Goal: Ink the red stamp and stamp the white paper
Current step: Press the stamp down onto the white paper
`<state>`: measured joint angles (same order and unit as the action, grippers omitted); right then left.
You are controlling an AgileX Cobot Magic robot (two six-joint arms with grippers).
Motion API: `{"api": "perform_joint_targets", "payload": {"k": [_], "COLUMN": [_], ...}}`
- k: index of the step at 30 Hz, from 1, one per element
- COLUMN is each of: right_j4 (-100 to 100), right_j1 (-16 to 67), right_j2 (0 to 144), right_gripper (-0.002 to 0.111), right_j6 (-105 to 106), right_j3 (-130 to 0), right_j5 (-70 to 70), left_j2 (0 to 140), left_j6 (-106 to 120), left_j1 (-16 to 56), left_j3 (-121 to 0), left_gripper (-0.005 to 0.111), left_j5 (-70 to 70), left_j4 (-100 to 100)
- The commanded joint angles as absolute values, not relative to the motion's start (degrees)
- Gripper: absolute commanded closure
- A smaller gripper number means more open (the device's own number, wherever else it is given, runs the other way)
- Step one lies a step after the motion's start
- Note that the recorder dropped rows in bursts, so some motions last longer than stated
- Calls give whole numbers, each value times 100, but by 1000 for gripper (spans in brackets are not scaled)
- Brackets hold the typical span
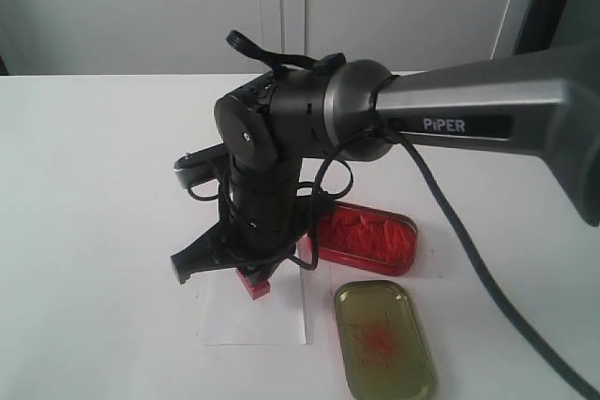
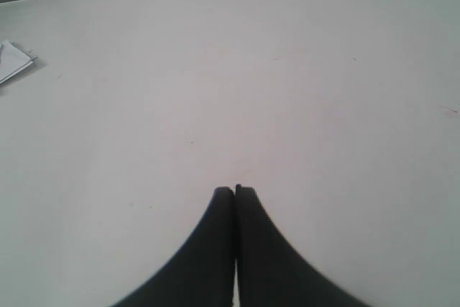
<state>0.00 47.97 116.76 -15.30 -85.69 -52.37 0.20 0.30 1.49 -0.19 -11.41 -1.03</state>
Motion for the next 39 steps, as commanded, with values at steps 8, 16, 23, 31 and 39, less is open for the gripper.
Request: {"api": "perform_joint_targets", "payload": {"k": [8, 16, 23, 31, 39], "right_j4": [-64, -64, -53, -53, -53], "right_j1": [4795, 4795, 4795, 4795, 4795], "right_j2": [12557, 13047, 13155, 13247, 13334], "right_gripper": [108, 108, 108, 108, 108], "right_j6": [-1474, -1474, -1474, -1474, -1474], "right_j3": [-8625, -8625, -8615, -8615, -8615], "right_j5": [-5270, -5416, -5367, -5272, -5260], "left_j2": [0, 0, 0, 0, 0], "left_j6": [46, 46, 46, 46, 46], "left_j1": [137, 137, 137, 137, 137], "left_j3": [0, 0, 0, 0, 0], "left_gripper": [107, 107, 107, 107, 107], "left_j5": [-1124, -1124, -1124, -1124, -1124], "left_j4": [-96, -96, -96, -96, -96]}}
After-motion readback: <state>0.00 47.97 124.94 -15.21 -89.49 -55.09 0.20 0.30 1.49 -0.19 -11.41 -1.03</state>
